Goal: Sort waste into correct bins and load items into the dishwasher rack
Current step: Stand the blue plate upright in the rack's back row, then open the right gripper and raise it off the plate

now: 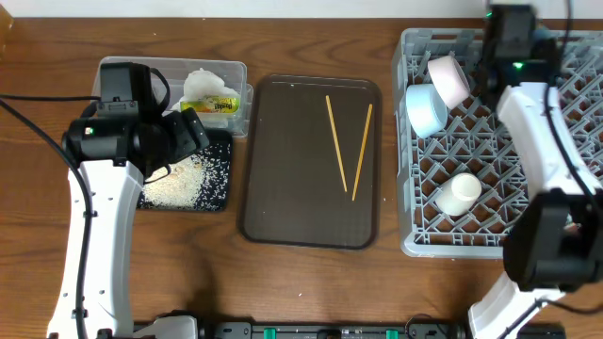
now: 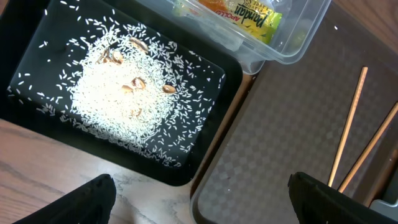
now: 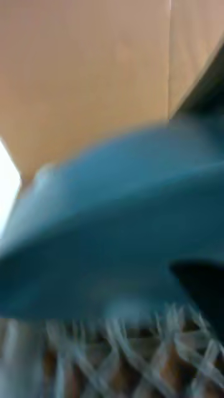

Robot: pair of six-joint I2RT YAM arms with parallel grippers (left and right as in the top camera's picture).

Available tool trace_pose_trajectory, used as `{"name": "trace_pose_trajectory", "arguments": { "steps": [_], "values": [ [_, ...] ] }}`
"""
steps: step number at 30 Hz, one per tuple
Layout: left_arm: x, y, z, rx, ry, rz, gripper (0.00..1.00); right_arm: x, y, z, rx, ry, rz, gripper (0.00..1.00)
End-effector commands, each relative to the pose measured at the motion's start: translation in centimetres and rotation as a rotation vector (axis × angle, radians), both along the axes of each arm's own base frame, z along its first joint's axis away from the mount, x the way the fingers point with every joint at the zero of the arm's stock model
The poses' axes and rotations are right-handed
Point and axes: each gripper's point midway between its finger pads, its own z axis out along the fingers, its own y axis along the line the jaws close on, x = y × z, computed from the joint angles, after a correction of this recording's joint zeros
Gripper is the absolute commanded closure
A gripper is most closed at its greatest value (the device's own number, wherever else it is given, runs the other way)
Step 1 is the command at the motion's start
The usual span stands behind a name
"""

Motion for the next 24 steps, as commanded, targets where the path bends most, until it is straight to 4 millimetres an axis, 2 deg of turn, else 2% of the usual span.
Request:
{"name": "trace_pose_trajectory", "arguments": {
  "steps": [1, 2, 11, 15, 20, 24],
  "values": [
    [0.3, 0.2, 0.3, 0.009, -0.004, -0.003, 0.09, 0.8, 2.5, -4.3, 0.098, 0.055, 0.076, 0.15],
    [0.3, 0.2, 0.3, 0.009, -0.004, -0.003, 0.09, 0.9, 2.6, -4.1, 0.101, 0.044, 0.081, 0.01],
    [0.3, 0.2, 0.3, 0.009, -0.004, -0.003, 0.09, 1.6, 4.0, -1.3, 0.191, -0.072, 0.121, 0.01],
    [0.3, 0.2, 0.3, 0.009, -0.004, -0.003, 0.08, 1.8, 5.0, 1.7, 0.253, -0.167, 0.161, 0.01],
    [0.3, 0.2, 0.3, 0.009, -0.004, -0.003, 0.08, 1.4, 7.3, 5.8, 0.379, -0.283, 0.244, 0.01],
    [0.3, 0.2, 0.3, 0.009, -0.004, -0.003, 0.09, 0.6, 9.8, 8.2, 0.511, -0.347, 0.313, 0.01]
  ]
}}
